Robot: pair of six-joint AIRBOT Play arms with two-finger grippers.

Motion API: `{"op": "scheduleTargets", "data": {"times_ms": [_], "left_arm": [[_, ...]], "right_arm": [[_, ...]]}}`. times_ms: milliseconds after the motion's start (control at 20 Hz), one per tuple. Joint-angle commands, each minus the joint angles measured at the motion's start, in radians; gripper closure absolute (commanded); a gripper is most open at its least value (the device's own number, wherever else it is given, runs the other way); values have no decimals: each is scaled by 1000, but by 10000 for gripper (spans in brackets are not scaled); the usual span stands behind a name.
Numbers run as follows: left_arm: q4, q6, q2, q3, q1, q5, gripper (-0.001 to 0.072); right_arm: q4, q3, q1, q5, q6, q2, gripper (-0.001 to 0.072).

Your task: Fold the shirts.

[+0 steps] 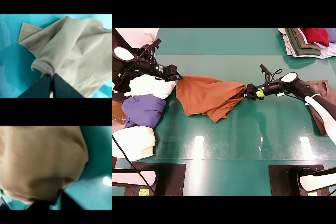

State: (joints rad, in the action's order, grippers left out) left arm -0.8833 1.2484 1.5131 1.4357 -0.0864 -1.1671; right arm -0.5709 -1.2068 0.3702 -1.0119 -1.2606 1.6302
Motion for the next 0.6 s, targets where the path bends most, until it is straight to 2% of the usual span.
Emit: {"op": "scheduleTargets", "data": {"times_ms": [0, 100, 300, 550], "left_arm": [[0, 0, -8, 8, -1, -2, 683], [-2, 0, -57, 43, -10, 6, 684], [-18, -1, -219, 254, -24, 2, 683], [2, 0, -394, 535, -24, -8, 683]], "right_arm": [[15, -15, 0, 44, 14, 10, 697], [-39, -75, -34, -4, 10, -27, 698], [-289, -314, -144, -144, -101, -198, 698], [-465, -562, -211, -317, -131, -406, 698]]}}
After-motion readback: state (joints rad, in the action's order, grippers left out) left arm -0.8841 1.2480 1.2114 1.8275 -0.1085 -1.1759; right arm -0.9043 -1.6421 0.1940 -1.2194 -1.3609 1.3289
